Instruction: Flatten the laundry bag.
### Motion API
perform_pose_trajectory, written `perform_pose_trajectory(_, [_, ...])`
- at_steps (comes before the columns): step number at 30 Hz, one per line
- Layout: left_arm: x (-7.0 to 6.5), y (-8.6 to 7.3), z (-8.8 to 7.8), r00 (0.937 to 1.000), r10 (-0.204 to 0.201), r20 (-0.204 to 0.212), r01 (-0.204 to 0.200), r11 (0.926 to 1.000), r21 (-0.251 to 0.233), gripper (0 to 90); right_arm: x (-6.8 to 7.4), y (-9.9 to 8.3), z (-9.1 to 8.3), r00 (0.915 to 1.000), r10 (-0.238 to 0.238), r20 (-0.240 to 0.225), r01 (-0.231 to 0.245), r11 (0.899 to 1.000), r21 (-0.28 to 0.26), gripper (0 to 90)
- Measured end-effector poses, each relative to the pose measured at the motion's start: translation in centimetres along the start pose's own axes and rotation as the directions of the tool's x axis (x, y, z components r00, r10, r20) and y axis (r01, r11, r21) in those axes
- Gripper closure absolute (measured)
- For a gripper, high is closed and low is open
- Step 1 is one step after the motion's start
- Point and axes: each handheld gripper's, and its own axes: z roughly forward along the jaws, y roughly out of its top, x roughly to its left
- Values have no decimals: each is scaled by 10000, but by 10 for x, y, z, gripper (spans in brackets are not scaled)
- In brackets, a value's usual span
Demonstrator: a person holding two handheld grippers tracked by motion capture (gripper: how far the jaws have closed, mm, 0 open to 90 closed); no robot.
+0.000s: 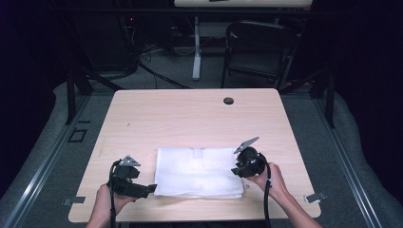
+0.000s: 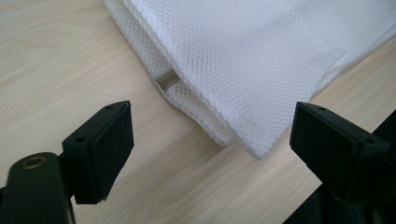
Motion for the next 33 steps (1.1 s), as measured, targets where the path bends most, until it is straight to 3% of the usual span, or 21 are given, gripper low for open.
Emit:
perform_pose_trajectory(5, [-4, 9, 0, 9991, 377, -191, -384, 9985, -393, 114, 8, -5, -14, 9997, -156, -193, 154, 9998, -93, 516])
perform_pose_trajectory(10, [-10, 19, 11, 9971, 738, -183, -744, 9967, -334, 112, 19, -14, -14, 9974, -550, -475, 548, 9985, -57, 494])
perform_pose_trajectory(15, [-16, 31, 20, 9946, 1034, 6, -1033, 9939, -396, 111, 33, -14, -7, 9924, -955, -775, 984, 9945, 350, 504])
perform_pose_trajectory(17, [-18, 34, 25, 9934, 1147, 19, -1145, 9928, -361, 110, 36, -14, -6, 9914, -998, -850, 1016, 9947, 170, 510])
perform_pose_trajectory(20, [-18, 39, 29, 9922, 1245, 70, -1241, 9913, -438, 104, 40, -13, -4, 9893, -1135, -917, 1147, 9934, 88, 513])
perform_pose_trajectory(25, [-16, 49, 34, 9922, 1208, 300, -1195, 9919, -419, 99, 47, -12, 4, 9828, -1455, -1134, 1508, 9878, 397, 512])
perform_pose_trajectory(27, [-15, 51, 37, 9922, 1203, 327, -1190, 9921, -402, 98, 49, -13, 7, 9827, -1380, -1235, 1438, 9888, 396, 509])
perform_pose_trajectory(33, [-14, 50, 41, 9912, 1241, 463, -1223, 9917, -385, 95, 54, -12, 16, 9782, -1522, -1411, 1623, 9847, 631, 508])
